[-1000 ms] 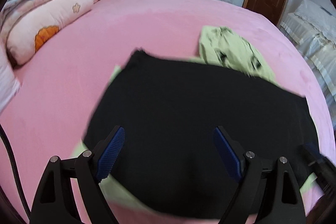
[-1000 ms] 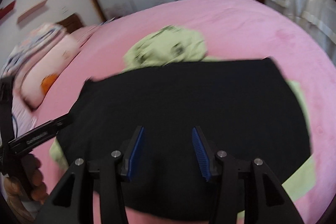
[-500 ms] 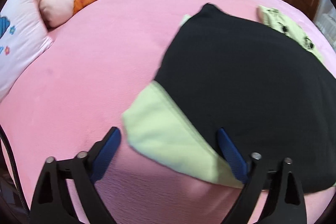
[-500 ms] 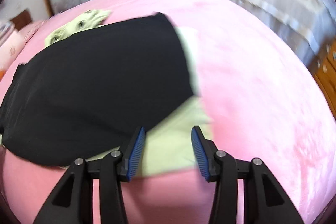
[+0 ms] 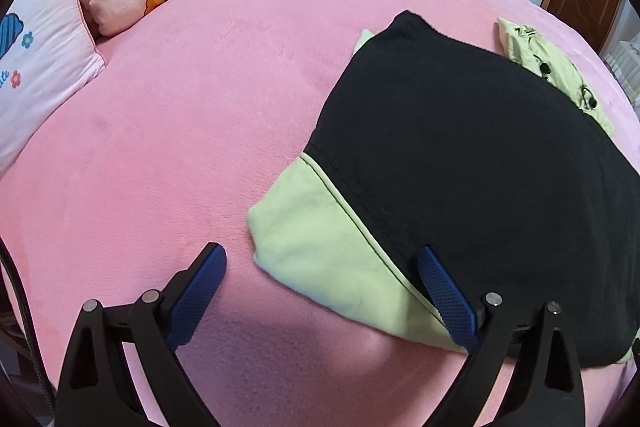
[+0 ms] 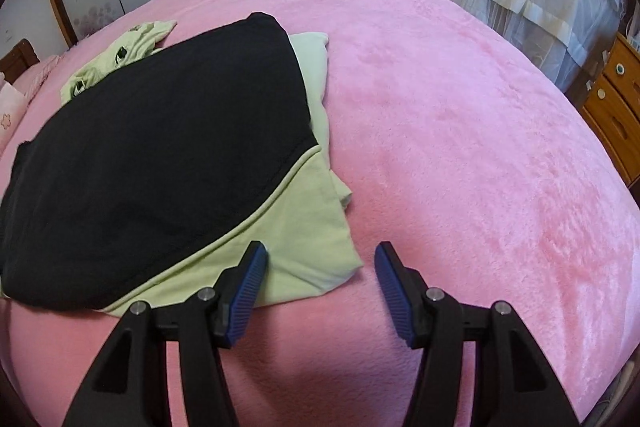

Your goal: Fold large clothes

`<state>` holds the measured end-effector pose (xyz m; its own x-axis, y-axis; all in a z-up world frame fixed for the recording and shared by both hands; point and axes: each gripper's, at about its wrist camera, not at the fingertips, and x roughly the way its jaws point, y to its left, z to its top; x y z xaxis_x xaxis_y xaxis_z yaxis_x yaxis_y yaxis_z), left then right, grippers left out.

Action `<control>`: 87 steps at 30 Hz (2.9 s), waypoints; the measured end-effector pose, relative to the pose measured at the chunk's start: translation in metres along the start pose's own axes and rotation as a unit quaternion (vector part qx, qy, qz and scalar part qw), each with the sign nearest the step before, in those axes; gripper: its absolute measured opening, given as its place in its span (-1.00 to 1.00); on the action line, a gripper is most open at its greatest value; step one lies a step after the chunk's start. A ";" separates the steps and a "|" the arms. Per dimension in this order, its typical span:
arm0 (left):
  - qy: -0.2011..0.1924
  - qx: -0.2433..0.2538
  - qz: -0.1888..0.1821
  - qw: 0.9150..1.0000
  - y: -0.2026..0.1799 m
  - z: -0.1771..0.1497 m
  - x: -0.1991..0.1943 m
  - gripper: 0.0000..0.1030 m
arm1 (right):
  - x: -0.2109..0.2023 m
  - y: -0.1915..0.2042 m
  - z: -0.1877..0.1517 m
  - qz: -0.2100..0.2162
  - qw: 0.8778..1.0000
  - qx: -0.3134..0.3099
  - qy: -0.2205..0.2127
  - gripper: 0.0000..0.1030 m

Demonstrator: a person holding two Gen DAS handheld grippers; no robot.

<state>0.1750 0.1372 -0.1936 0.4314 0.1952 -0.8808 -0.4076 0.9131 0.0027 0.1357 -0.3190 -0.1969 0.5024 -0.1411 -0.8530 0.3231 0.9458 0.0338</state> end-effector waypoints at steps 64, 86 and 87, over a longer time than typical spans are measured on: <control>0.122 0.174 -0.183 0.960 -0.269 0.302 0.177 -0.88 | 0.234 0.251 0.359 0.169 0.978 -0.076 0.097 -0.81; 0.011 0.181 -0.224 0.958 -0.086 0.108 -0.019 0.02 | -0.024 0.175 0.142 0.148 0.937 -0.250 -0.194 -0.54; 0.025 0.178 -0.223 0.958 -0.077 0.095 -0.015 0.11 | -0.020 0.172 0.124 0.134 0.937 -0.267 -0.179 -0.42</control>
<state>0.2764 0.0982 -0.1359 0.4565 -0.2526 -0.8531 0.1123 0.9675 -0.2264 0.2810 -0.1896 -0.1091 0.7766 0.1240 -0.6176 -0.2522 0.9596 -0.1245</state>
